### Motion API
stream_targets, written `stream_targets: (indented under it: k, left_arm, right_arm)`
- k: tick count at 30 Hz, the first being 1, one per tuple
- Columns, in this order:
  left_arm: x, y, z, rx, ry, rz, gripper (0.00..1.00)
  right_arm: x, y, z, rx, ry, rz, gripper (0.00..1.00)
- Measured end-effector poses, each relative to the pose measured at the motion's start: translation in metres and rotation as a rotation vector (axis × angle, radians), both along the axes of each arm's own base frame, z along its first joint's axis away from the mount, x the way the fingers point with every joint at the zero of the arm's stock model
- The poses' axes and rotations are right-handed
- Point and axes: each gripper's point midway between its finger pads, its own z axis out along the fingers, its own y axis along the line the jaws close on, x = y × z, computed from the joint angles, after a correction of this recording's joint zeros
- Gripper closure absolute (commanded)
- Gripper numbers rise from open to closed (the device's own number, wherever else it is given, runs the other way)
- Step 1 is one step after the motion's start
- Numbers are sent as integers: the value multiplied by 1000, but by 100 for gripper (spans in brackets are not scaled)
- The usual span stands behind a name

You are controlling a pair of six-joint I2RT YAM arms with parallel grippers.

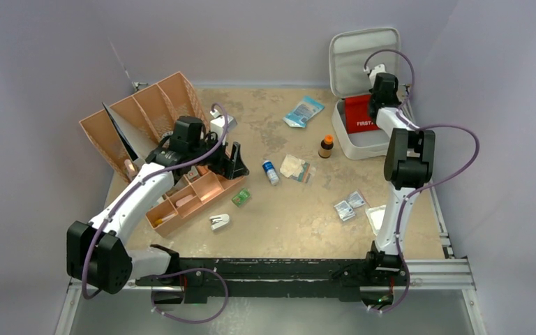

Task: Organize the medicine kit
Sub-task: Place the medicine pouch inside the medicine box.

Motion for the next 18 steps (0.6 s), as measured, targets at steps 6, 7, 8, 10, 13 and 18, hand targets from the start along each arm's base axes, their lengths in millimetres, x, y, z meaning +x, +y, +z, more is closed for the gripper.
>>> stream_targets:
  k: [6, 7, 8, 10, 13, 18]
  left_arm:
    - [2, 0, -7, 8, 21, 1, 20]
    - [2, -1, -7, 8, 22, 0, 20]
    - [2, 0, -7, 8, 22, 1, 20]
    - [2, 0, -7, 8, 22, 1, 20]
    - [1, -1, -7, 8, 23, 0, 20]
    - [1, 0, -7, 8, 22, 0, 20]
  right_arm:
    - [10, 2, 9, -11, -3, 21, 61]
    - [11, 2, 12, -14, -9, 21, 60]
    - [12, 2, 15, -15, -13, 21, 59]
    - [12, 2, 17, -13, -13, 20, 59]
    - [6, 4, 18, 19, 7, 6, 61]
    - [-8, 16, 37, 158, -6, -28, 63]
